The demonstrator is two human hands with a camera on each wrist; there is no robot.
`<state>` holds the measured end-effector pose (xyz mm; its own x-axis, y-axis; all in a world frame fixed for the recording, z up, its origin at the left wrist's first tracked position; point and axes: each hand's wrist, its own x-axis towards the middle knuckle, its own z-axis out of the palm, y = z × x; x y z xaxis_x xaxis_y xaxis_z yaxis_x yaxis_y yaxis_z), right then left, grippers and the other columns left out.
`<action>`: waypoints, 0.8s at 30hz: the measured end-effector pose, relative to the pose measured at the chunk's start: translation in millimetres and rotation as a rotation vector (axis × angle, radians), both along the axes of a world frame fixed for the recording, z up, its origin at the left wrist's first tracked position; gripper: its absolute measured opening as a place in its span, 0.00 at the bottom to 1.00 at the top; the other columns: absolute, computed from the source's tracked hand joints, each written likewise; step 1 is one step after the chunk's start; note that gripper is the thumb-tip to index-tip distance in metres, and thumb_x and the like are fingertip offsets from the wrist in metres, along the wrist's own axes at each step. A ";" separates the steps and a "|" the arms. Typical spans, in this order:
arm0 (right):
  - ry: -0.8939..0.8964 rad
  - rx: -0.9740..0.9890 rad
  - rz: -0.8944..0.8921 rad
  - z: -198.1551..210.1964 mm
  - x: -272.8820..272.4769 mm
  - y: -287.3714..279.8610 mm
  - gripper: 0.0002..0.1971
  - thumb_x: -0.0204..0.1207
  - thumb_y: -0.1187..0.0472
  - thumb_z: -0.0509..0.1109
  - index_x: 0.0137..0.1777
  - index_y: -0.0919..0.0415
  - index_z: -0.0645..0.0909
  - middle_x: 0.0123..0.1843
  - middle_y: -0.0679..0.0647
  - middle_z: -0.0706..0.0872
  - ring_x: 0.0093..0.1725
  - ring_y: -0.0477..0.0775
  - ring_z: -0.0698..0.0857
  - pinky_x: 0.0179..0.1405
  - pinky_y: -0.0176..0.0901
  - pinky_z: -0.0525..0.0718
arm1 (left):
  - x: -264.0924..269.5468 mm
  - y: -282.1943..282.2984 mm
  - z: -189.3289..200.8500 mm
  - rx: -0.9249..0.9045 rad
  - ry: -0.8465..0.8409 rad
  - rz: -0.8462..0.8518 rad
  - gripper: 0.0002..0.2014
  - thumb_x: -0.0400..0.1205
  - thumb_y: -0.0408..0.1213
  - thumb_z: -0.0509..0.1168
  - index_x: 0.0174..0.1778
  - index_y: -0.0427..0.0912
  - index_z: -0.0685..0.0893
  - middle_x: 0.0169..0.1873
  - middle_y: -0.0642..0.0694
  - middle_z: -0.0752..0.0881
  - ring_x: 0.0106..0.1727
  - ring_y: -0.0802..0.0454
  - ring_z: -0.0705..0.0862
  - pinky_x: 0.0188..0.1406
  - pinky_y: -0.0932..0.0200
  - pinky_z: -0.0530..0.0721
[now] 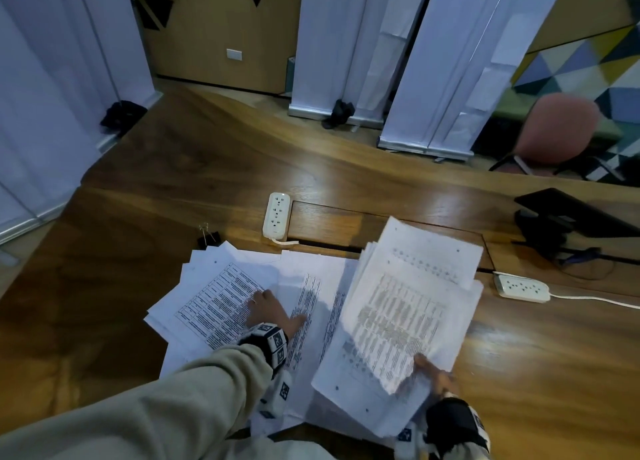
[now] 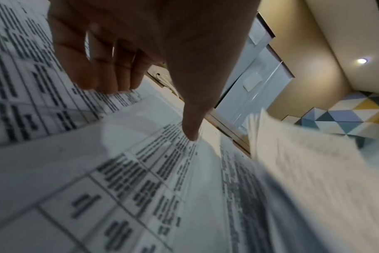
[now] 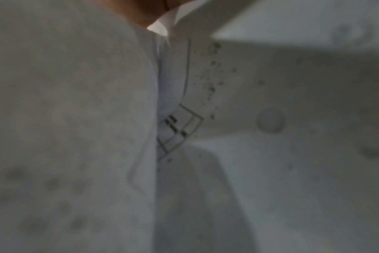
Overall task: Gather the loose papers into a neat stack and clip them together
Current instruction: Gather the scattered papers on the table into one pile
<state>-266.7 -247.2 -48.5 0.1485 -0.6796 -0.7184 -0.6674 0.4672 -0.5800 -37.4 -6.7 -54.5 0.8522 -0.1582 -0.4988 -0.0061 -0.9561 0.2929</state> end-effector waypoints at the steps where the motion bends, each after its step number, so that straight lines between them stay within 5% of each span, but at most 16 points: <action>1: 0.030 0.011 0.019 -7.3 -6.5 0.0 0.33 0.47 0.48 0.84 0.45 0.72 0.82 0.54 0.71 0.86 0.50 0.68 0.86 0.59 0.68 0.82 | -1.2 -3.4 -0.3 -0.024 0.030 0.008 0.56 0.68 0.68 0.68 0.80 0.33 0.54 0.80 0.34 0.60 0.78 0.35 0.66 0.71 0.40 0.75; 4: 0.024 0.019 0.032 -7.3 -5.4 5.4 0.43 0.51 0.47 0.83 0.61 0.74 0.78 0.60 0.65 0.83 0.52 0.64 0.83 0.53 0.57 0.82 | -3.6 -12.5 -6.7 -0.125 0.139 0.065 0.56 0.67 0.67 0.71 0.79 0.32 0.55 0.78 0.32 0.66 0.75 0.35 0.73 0.68 0.43 0.77; 7: 0.011 0.031 0.040 -9.4 3.0 5.5 0.45 0.55 0.49 0.82 0.68 0.74 0.73 0.66 0.70 0.80 0.58 0.69 0.82 0.46 0.57 0.82 | -9.4 -19.4 -7.2 -0.141 0.148 -0.115 0.46 0.65 0.69 0.69 0.66 0.33 0.75 0.63 0.35 0.83 0.61 0.39 0.85 0.56 0.47 0.85; 9: -0.014 0.058 0.065 -14.9 5.3 6.1 0.44 0.53 0.50 0.82 0.67 0.73 0.74 0.65 0.69 0.81 0.61 0.67 0.81 0.58 0.60 0.81 | -18.5 -25.0 -5.0 -0.100 0.097 -0.197 0.38 0.69 0.67 0.67 0.61 0.36 0.78 0.61 0.37 0.82 0.60 0.39 0.83 0.56 0.47 0.84; 11: -0.024 0.073 0.061 26.4 17.8 28.6 0.34 0.63 0.58 0.79 0.65 0.77 0.75 0.67 0.70 0.79 0.65 0.69 0.78 0.68 0.60 0.74 | -26.9 -28.4 -0.1 -0.059 0.023 -0.132 0.34 0.73 0.62 0.67 0.66 0.40 0.72 0.65 0.39 0.73 0.67 0.40 0.75 0.61 0.45 0.80; 14: -0.009 0.045 0.058 41.7 17.0 34.8 0.22 0.71 0.69 0.72 0.61 0.84 0.75 0.69 0.75 0.76 0.69 0.72 0.75 0.70 0.59 0.69 | -31.8 -33.4 1.6 -0.166 0.029 0.008 0.35 0.75 0.53 0.70 0.71 0.38 0.66 0.68 0.38 0.70 0.68 0.39 0.74 0.62 0.46 0.80; 18: -0.046 0.079 0.064 49.3 18.1 41.2 0.24 0.72 0.68 0.72 0.64 0.83 0.73 0.72 0.75 0.73 0.71 0.72 0.72 0.72 0.61 0.66 | -32.7 -38.2 -2.1 -0.337 0.163 0.057 0.30 0.73 0.47 0.73 0.66 0.37 0.71 0.62 0.39 0.79 0.57 0.43 0.82 0.56 0.53 0.82; 21: -0.055 0.125 0.045 55.2 16.6 40.4 0.23 0.74 0.72 0.69 0.66 0.85 0.69 0.73 0.75 0.71 0.74 0.72 0.70 0.73 0.60 0.64 | -29.3 -36.6 -7.5 -0.328 0.252 0.036 0.30 0.72 0.51 0.74 0.65 0.38 0.77 0.61 0.42 0.85 0.58 0.44 0.84 0.55 0.58 0.81; 24: -0.056 0.127 0.066 45.8 11.8 36.1 0.17 0.74 0.74 0.66 0.63 0.81 0.76 0.72 0.73 0.74 0.74 0.69 0.71 0.74 0.57 0.64 | -28.2 -36.3 -7.0 -0.355 0.307 -0.031 0.26 0.76 0.54 0.70 0.64 0.40 0.82 0.62 0.43 0.87 0.61 0.43 0.85 0.59 0.56 0.82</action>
<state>-254.9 -211.2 -2.7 0.2324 -0.5709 -0.7874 -0.6671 0.4956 -0.5562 -65.6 -43.0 -61.5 0.6656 -0.3875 -0.6378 0.1052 -0.7973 0.5943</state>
